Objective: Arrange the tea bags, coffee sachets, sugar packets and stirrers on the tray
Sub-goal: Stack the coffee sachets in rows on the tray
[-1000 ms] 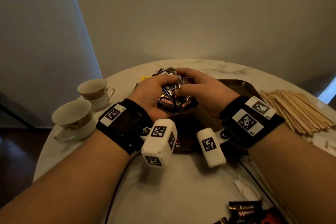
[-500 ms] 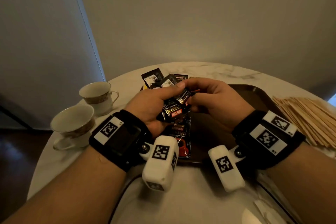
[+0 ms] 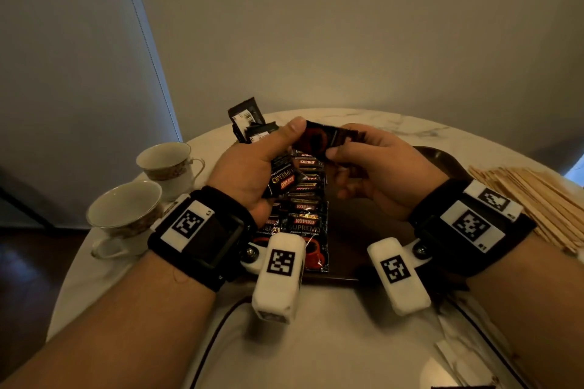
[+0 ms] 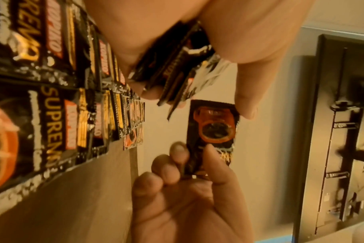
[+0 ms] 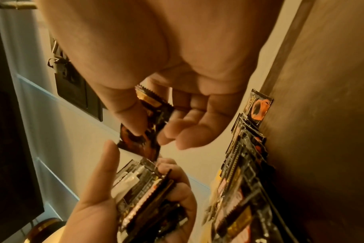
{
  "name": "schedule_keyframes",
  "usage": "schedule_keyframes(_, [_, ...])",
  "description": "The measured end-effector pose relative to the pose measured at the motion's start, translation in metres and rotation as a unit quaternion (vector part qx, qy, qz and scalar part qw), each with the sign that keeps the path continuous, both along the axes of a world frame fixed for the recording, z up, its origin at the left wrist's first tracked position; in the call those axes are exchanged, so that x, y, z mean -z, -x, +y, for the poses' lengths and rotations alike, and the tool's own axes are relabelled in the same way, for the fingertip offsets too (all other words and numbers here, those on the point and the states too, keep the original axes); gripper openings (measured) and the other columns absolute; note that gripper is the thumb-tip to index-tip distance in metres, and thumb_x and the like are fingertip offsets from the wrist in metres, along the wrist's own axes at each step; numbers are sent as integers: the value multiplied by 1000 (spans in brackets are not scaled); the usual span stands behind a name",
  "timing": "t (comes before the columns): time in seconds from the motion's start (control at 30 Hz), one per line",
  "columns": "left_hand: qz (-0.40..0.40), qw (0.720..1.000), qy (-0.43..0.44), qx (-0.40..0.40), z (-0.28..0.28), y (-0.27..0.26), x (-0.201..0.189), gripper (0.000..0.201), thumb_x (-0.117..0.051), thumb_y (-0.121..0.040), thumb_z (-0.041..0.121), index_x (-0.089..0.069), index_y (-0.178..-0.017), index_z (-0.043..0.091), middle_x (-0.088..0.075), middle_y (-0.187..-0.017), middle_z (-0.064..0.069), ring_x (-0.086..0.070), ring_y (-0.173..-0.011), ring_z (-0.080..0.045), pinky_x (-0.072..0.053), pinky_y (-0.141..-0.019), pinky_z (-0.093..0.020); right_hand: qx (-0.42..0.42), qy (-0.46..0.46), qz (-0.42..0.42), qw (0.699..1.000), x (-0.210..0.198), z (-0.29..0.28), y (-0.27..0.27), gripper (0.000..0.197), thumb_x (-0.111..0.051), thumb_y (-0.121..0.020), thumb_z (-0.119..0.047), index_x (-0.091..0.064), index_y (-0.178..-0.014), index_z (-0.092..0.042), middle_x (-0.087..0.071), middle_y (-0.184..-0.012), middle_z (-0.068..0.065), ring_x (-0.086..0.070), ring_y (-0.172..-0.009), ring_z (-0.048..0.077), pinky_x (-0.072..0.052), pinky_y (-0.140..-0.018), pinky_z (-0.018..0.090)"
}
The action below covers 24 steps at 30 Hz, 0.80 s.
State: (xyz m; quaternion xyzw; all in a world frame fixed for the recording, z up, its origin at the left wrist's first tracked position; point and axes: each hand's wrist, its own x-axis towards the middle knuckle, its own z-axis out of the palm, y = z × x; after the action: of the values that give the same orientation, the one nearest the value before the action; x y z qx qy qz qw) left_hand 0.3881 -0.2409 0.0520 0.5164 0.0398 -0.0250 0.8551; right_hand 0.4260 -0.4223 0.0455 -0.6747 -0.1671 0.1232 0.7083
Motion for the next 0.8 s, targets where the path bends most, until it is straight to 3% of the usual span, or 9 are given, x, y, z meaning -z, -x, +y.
schedule_keyframes(0.07, [-13, 999, -20, -32, -1, 1, -2, 62, -85, -76, 28, -66, -127, -1, -72, -118, -27, -70, -107, -48, -50, -97, -70, 7, -7, 4, 1000, 0, -1, 0, 12, -60, -97, -6, -68, -100, -15, -61, -66, 3, -53, -56, 14, -50, -56, 31])
schedule_keyframes(0.13, [-24, 997, -33, -61, 0, 2, -2, 45, -81, -83, 18, -68, -122, -1, -74, -112, -26, -73, -100, -46, -56, -90, -66, 11, -6, 2, 1000, 1, -1, 1, 14, -61, -96, -6, -70, -92, -17, -61, -66, 3, -51, -56, 14, -48, -56, 31])
schedule_keyframes(0.27, [-30, 994, -73, -79, 1, 1, -2, 7, -74, -85, 2, -75, -93, 4, -77, -89, -20, -76, -81, -38, -62, -73, -50, 47, -67, 11, 997, 2, 0, -2, 14, -64, -94, -6, -72, -102, -13, -73, -86, 6, -62, -65, 15, -57, -56, 28])
schedule_keyframes(0.37, [-25, 991, -120, -51, 0, 3, -1, 6, -72, -85, -3, -74, -87, 3, -76, -86, -18, -76, -80, -34, -63, -73, -48, 71, -124, 20, 989, 2, 0, -5, 27, -64, -92, 0, -66, -119, -4, -74, -110, 19, -74, -87, 29, -60, -60, 31])
schedule_keyframes(0.43, [-25, 988, -151, -36, 0, 3, 1, 7, -70, -85, -5, -72, -82, 2, -75, -75, -14, -75, -70, -25, -64, -62, -37, 77, -149, 27, 985, 4, -1, -7, 33, -64, -90, 4, -63, -123, -1, -71, -119, 23, -73, -100, 34, -62, -66, 35])
schedule_keyframes(0.5, [-37, 984, -171, -22, 0, 3, 2, 10, -67, -87, -7, -69, -82, 1, -72, -67, -8, -72, -61, -17, -61, -56, -31, 73, -148, 31, 986, 6, 0, -7, 34, -65, -88, 6, -63, -122, -1, -69, -122, 24, -72, -103, 34, -63, -70, 39])
schedule_keyframes(0.57, [-49, 981, -188, -9, -2, 6, 2, 8, -67, -88, -8, -69, -88, 0, -73, -69, -6, -73, -63, -15, -59, -55, -28, 62, -128, 29, 989, 7, 0, -7, 31, -66, -88, 6, -65, -117, -4, -71, -119, 22, -73, -99, 31, -64, -74, 40])
schedule_keyframes(0.7, [-36, 987, -157, -1, -4, 9, 0, 21, -73, -80, -7, -72, -101, -2, -76, -99, -24, -76, -89, -38, -63, -79, -51, 46, -120, 30, 991, 6, -1, -5, 25, -68, -88, 1, -67, -111, -6, -75, -108, 17, -75, -90, 26, -64, -76, 39])
schedule_keyframes(0.8, [-24, 988, -153, 4, -3, 11, -3, 35, -78, -70, -2, -71, -104, -8, -75, -102, -29, -75, -92, -43, -62, -82, -57, 49, -114, 41, 991, 5, -2, -3, 17, -66, -90, -5, -68, -107, -7, -76, -107, 18, -75, -89, 26, -61, -82, 44])
